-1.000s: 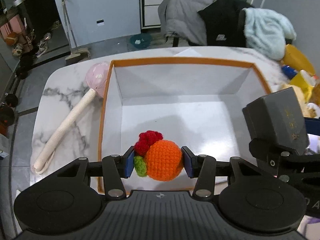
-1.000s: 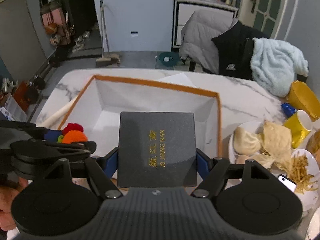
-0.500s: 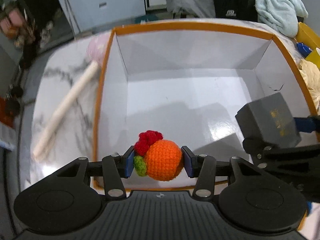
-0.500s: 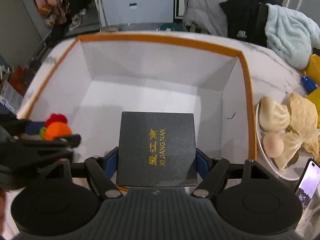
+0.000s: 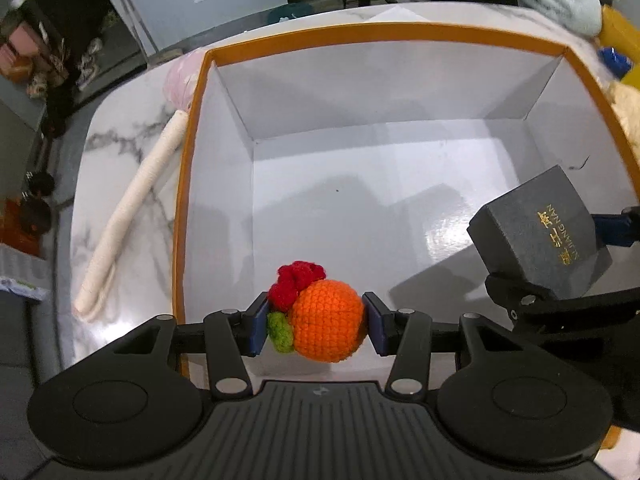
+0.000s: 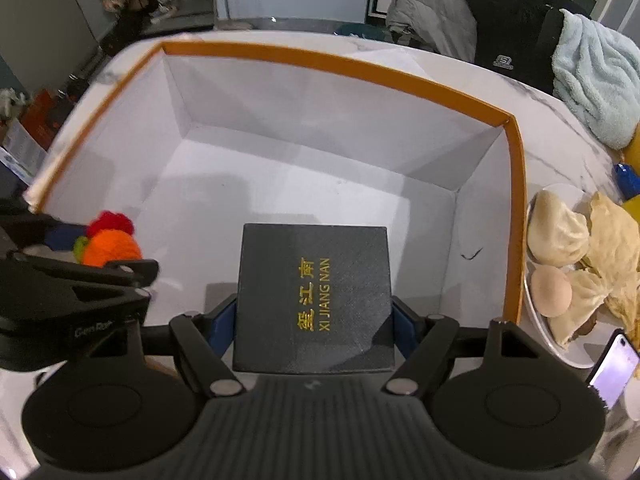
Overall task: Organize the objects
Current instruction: 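Carry the crochet fruit and black box over the orange box with both grippers, then lower and open both grippers, dropping fruit and black box into the orange box, then move left gripper to the white panda plush while right gripper approaches the sailor duck plush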
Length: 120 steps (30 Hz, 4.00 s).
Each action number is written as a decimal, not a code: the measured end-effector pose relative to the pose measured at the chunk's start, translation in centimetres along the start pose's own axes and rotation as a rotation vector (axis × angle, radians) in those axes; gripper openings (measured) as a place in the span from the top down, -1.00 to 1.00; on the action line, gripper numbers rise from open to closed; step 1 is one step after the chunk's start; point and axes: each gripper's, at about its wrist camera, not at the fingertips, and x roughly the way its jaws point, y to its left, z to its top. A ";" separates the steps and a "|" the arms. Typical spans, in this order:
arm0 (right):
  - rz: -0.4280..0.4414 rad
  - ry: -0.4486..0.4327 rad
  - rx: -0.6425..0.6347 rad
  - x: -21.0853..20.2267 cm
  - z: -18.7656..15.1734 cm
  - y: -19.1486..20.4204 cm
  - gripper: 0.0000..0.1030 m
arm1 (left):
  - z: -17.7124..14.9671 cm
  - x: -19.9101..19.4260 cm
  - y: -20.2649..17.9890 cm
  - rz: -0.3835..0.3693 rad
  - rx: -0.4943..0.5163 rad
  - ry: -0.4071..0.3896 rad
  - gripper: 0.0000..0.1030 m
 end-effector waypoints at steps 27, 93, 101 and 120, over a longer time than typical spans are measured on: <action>0.014 0.061 0.006 2.5 -0.5 -1.0 -0.58 | 0.1 3.3 -1.7 0.071 0.114 0.040 -0.13; 0.143 -0.436 -0.287 -9.8 -18.0 -2.6 -0.95 | -18.9 -6.9 5.0 -0.165 -0.128 -0.395 -0.77; 0.114 -0.382 -0.289 -9.3 -18.4 -3.2 -0.75 | -18.7 -5.4 5.0 -0.184 -0.143 -0.348 -0.73; 0.089 -0.218 -0.551 -4.9 -21.1 -2.1 -0.43 | -19.9 -4.0 6.3 -0.309 -0.177 -0.229 -0.73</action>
